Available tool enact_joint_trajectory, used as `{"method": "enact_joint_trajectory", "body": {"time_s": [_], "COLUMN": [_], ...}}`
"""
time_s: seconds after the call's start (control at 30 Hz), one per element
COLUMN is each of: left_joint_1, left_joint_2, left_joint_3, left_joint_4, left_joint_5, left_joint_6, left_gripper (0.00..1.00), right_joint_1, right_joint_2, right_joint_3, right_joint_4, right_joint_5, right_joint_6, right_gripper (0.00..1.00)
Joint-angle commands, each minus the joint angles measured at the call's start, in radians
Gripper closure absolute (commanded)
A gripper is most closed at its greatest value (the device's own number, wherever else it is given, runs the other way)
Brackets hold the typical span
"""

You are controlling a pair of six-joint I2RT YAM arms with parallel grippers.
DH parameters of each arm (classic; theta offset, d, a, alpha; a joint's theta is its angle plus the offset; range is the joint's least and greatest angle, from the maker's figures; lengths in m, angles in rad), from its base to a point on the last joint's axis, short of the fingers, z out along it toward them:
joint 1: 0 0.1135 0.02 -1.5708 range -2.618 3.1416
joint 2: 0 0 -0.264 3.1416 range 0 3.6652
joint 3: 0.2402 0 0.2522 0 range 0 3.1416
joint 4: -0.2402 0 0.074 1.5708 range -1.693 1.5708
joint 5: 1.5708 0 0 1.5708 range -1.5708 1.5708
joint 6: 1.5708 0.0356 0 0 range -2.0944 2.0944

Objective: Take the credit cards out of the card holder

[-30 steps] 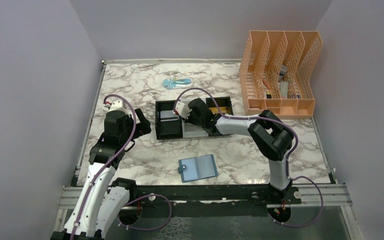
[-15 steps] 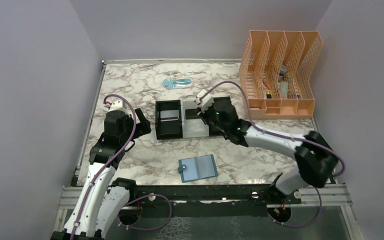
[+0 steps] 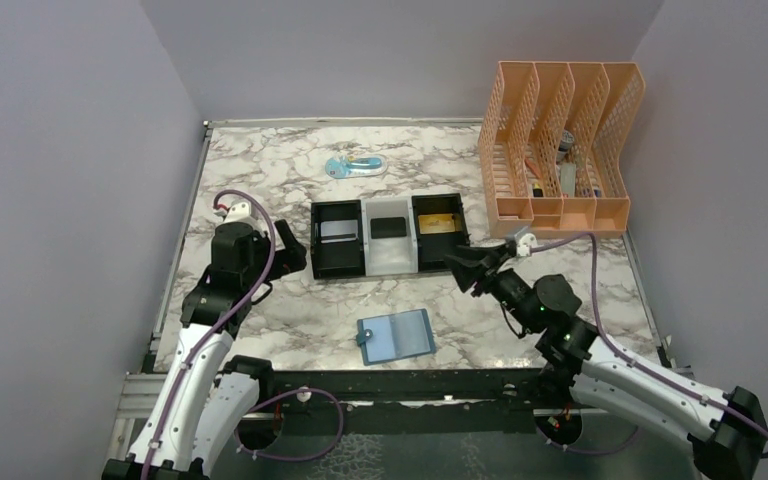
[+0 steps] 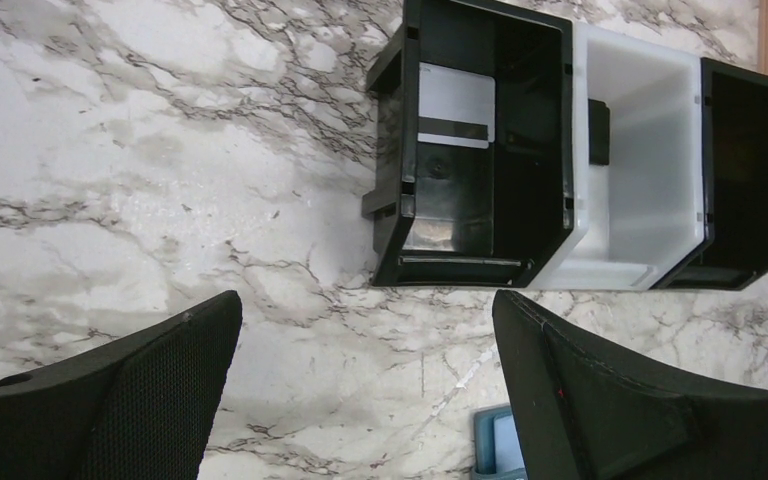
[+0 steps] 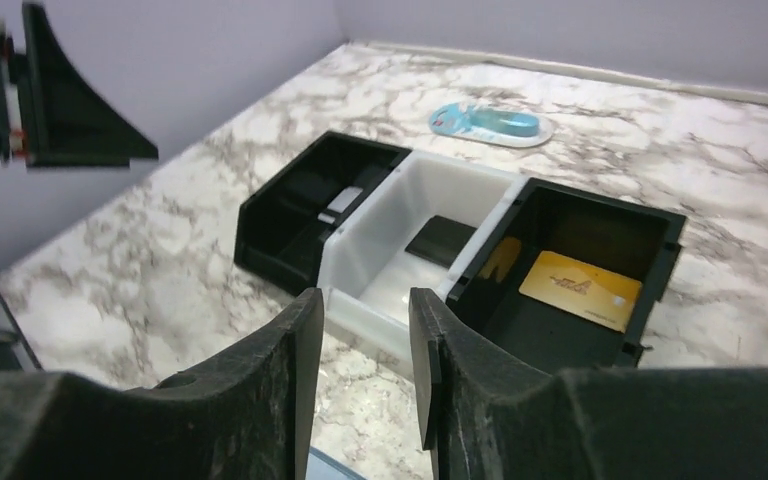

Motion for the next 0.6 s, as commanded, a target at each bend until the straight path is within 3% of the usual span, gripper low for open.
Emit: {"method": "enact_joint_trajectory", "body": {"time_s": [0.0, 0.17, 0.23, 0.4, 0.57], "left_joint_1": [0.004, 0.003, -0.013, -0.122, -0.306], "left_joint_2": [0.002, -0.017, -0.013, 0.019, 0.105], "left_joint_3": [-0.027, -0.175, -0.199, -0.220, -0.226], "left_joint_4": [0.077, 0.356, 0.406, 0.405, 0.407], "left_joint_5": [0.159, 0.419, 0.464, 0.457, 0.335], "left_joint_6": [-0.073, -0.305, -0.332, -0.284, -0.275], "left_gripper": [0.01, 0.01, 0.01, 0.02, 0.06], "right_joint_1": [0.001, 0.002, 0.002, 0.002, 0.002], "right_joint_2": [-0.101, -0.053, -0.003, 0.131, 0.212], "right_joint_3": [-0.080, -0.096, -0.076, -0.005, 0.040], "right_joint_4": [-0.150, -0.195, -0.213, -0.257, -0.259], "right_joint_5": [0.234, 0.184, 0.156, 0.097, 0.023], "right_joint_6": [0.244, 0.305, 0.312, 0.333, 0.356], "right_gripper": [0.60, 0.59, 0.59, 0.59, 0.59]}}
